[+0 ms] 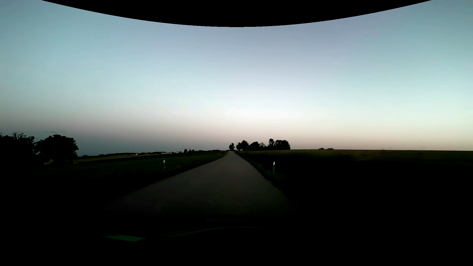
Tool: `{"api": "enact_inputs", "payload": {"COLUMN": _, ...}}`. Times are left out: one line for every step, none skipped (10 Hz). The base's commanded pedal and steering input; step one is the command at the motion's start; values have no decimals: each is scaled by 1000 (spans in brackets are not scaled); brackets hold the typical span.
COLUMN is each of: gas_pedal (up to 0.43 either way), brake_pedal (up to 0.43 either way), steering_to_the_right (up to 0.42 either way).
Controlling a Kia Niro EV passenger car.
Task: Follow the waypoints while adhering to traffic rules and regulations
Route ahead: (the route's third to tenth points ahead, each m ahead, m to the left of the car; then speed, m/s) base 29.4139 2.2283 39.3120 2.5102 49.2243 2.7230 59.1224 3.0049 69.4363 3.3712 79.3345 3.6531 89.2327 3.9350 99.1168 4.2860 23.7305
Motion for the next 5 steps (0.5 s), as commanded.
{"api": "enact_inputs", "payload": {"gas_pedal": 197, "brake_pedal": 0, "steering_to_the_right": -4}}
{"api": "enact_inputs", "payload": {"gas_pedal": 197, "brake_pedal": 0, "steering_to_the_right": -4}}
{"api": "enact_inputs", "payload": {"gas_pedal": 197, "brake_pedal": 0, "steering_to_the_right": -4}}
{"api": "enact_inputs", "payload": {"gas_pedal": 197, "brake_pedal": 0, "steering_to_the_right": -4}}
{"api": "enact_inputs", "payload": {"gas_pedal": 197, "brake_pedal": 0, "steering_to_the_right": -4}}
